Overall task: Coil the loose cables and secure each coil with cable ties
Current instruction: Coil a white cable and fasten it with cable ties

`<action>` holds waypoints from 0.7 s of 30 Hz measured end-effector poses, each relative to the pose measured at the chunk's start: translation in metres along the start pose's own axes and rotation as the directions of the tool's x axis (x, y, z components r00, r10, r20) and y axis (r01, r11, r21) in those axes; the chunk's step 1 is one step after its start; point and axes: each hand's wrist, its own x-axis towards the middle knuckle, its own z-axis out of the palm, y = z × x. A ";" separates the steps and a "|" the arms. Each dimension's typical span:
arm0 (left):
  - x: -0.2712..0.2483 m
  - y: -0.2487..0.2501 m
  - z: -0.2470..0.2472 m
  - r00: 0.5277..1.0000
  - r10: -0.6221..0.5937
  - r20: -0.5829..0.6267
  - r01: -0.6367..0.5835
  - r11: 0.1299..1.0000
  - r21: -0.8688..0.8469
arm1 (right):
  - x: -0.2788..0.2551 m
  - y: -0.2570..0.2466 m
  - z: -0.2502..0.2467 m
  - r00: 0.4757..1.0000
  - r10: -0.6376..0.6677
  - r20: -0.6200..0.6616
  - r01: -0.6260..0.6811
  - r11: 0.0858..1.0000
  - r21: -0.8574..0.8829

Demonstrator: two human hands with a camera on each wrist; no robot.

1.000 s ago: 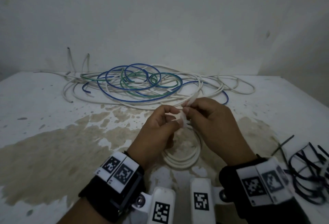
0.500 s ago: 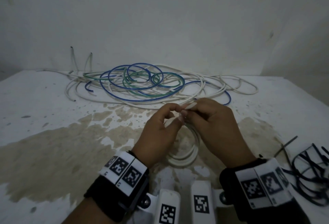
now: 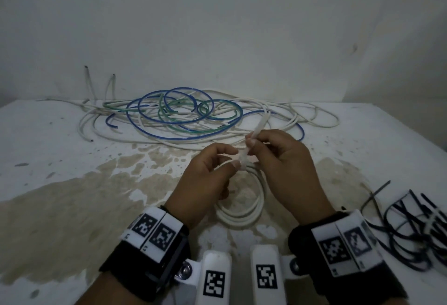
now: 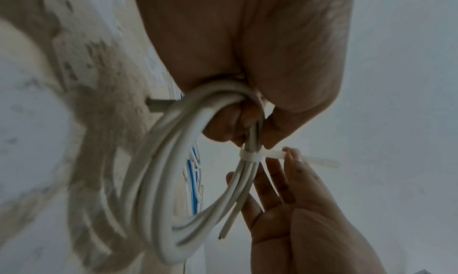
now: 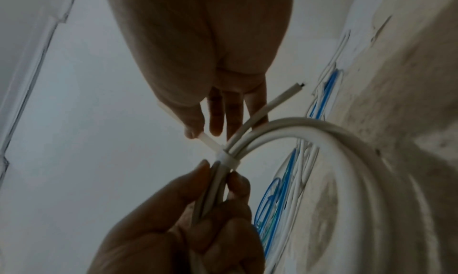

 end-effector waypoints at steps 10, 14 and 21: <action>0.003 -0.001 0.000 0.995 -0.091 -0.029 0.088 0.993 -0.072 | -0.003 0.003 0.002 0.993 -0.082 0.081 0.088 0.993 -0.074; 0.002 0.003 0.000 0.996 -0.078 -0.044 0.076 0.996 -0.037 | -0.005 0.000 0.004 0.982 -0.189 0.021 0.190 0.974 -0.126; -0.011 0.019 -0.008 0.996 -0.010 -0.091 0.017 0.997 0.079 | 0.006 -0.018 0.006 0.996 -0.028 0.089 0.027 1.000 0.005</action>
